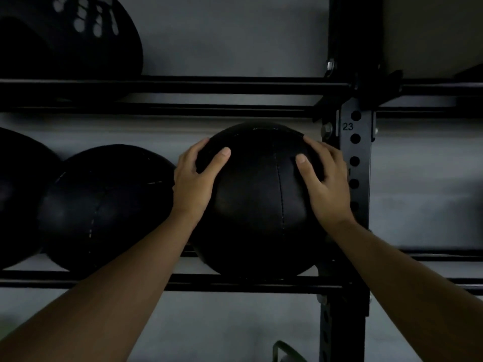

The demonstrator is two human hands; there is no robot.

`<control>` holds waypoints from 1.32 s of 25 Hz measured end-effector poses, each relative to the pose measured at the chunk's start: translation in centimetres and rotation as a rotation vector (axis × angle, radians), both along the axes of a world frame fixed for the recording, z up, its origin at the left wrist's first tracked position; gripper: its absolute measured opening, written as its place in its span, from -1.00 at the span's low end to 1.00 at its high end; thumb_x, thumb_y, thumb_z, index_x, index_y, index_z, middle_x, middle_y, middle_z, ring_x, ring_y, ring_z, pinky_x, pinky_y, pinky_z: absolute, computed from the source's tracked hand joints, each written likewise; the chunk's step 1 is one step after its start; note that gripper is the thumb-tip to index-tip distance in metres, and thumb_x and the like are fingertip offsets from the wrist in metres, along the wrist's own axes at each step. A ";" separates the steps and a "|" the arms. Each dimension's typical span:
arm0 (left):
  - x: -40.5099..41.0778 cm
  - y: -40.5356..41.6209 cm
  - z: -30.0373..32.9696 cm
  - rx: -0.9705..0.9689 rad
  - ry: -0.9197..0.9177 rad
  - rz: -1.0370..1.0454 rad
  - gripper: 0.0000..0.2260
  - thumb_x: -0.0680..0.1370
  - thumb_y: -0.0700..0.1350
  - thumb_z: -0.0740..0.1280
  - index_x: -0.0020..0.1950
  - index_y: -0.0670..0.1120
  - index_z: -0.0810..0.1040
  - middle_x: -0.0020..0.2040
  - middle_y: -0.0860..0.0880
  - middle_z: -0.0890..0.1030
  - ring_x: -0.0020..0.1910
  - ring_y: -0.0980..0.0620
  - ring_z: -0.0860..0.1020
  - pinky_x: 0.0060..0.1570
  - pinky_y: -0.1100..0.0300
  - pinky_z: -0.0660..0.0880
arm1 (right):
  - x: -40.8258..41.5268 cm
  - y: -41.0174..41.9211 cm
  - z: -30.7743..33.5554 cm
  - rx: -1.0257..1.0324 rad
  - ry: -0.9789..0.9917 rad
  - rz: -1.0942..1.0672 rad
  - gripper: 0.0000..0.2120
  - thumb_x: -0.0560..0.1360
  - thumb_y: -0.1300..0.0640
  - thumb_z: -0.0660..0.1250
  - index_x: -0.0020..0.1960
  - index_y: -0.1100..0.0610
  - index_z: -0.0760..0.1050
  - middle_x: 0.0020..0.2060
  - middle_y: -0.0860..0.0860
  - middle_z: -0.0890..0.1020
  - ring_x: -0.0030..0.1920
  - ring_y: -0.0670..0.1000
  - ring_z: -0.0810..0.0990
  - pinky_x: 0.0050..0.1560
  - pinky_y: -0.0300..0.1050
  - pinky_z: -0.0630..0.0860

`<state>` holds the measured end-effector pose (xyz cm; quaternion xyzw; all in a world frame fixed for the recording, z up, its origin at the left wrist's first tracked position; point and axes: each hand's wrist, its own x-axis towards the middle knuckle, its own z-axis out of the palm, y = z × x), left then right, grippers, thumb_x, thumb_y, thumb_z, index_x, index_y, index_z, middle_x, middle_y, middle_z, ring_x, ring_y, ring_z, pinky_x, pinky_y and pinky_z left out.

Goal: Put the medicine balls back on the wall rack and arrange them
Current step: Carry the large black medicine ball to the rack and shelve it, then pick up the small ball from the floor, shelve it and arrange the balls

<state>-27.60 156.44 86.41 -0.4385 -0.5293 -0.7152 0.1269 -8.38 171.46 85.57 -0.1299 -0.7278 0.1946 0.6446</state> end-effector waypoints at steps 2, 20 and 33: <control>0.1 -0.5 -0.1 -0.035 0.014 -0.008 -0.36 0.40 0.48 0.36 0.46 0.33 0.48 0.44 0.18 0.44 0.53 0.06 0.40 0.55 -0.13 0.37 | 0.5 -0.4 0.0 -0.012 -0.045 -0.017 -0.38 0.53 -0.42 0.14 0.55 -0.29 0.35 0.50 -0.08 0.36 0.55 -0.01 0.29 0.59 0.27 0.25; 2.6 -8.1 -1.0 -0.483 0.610 0.086 -0.32 0.60 0.09 0.43 0.67 0.05 0.27 0.73 -0.08 0.14 0.72 -0.14 0.09 0.65 -0.20 0.00 | 6.8 -15.5 -0.7 -0.284 -0.448 -0.457 -0.59 0.67 -0.10 0.29 0.47 0.01 0.49 0.30 0.09 0.64 0.28 0.16 0.62 0.15 -0.05 0.53; 24.7 -24.3 -35.5 -1.073 1.041 -0.906 -0.51 0.51 0.14 0.39 0.35 -0.10 0.64 0.31 -0.12 0.68 0.29 -0.15 0.64 0.32 -0.03 0.54 | 30.6 -46.8 -36.6 -0.996 -1.017 -0.771 -0.65 0.47 -0.10 0.06 -0.02 -0.04 0.58 0.07 0.13 0.73 0.10 0.24 0.71 0.07 0.11 0.62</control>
